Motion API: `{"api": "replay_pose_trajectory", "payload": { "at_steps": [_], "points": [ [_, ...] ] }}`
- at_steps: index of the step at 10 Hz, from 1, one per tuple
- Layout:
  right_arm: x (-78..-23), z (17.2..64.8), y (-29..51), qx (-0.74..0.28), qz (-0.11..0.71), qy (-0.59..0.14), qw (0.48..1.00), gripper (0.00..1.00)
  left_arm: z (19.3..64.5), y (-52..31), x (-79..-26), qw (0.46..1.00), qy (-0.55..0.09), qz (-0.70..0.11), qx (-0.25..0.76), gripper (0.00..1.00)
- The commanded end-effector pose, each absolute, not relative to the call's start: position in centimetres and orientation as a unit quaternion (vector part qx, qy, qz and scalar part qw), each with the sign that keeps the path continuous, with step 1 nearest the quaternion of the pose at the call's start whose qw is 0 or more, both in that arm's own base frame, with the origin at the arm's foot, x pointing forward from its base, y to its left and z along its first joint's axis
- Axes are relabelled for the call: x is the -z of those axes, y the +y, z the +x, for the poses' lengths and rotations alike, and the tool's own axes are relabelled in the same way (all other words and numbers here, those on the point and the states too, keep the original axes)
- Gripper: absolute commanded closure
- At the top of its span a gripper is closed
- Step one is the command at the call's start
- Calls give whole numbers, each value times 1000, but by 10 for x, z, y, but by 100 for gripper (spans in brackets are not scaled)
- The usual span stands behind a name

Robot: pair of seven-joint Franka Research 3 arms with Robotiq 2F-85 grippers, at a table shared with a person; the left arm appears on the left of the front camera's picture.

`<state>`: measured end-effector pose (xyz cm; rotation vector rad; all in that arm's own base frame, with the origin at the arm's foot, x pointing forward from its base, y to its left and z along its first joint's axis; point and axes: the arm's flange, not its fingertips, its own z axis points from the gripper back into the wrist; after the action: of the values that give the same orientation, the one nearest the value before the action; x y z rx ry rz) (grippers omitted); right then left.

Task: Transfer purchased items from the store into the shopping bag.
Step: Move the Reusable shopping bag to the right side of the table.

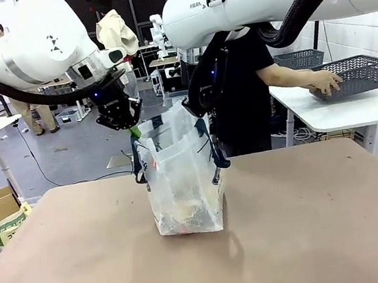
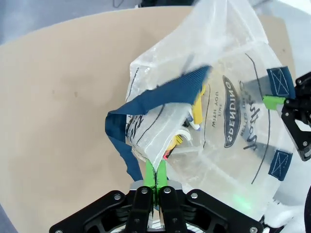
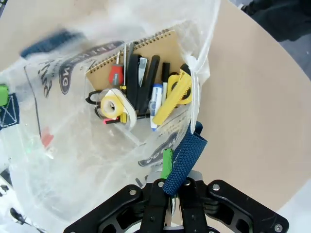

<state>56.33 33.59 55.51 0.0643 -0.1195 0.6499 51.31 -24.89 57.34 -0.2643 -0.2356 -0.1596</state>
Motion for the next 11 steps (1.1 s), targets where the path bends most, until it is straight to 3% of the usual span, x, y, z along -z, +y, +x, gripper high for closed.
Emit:
{"api": "replay_pose_trajectory", "payload": {
  "at_steps": [1,6,11],
  "points": [
    [-558,562,334,-292,47,-66,953,100,494,-245,-575,980,-131,-144,46,100],
    [-554,564,335,-306,32,-57,950,100,502,-248,-572,982,-117,-131,64,100],
    [-549,567,341,-206,71,-31,976,100,506,-266,-579,982,-82,-164,-50,100]
  ]
}}
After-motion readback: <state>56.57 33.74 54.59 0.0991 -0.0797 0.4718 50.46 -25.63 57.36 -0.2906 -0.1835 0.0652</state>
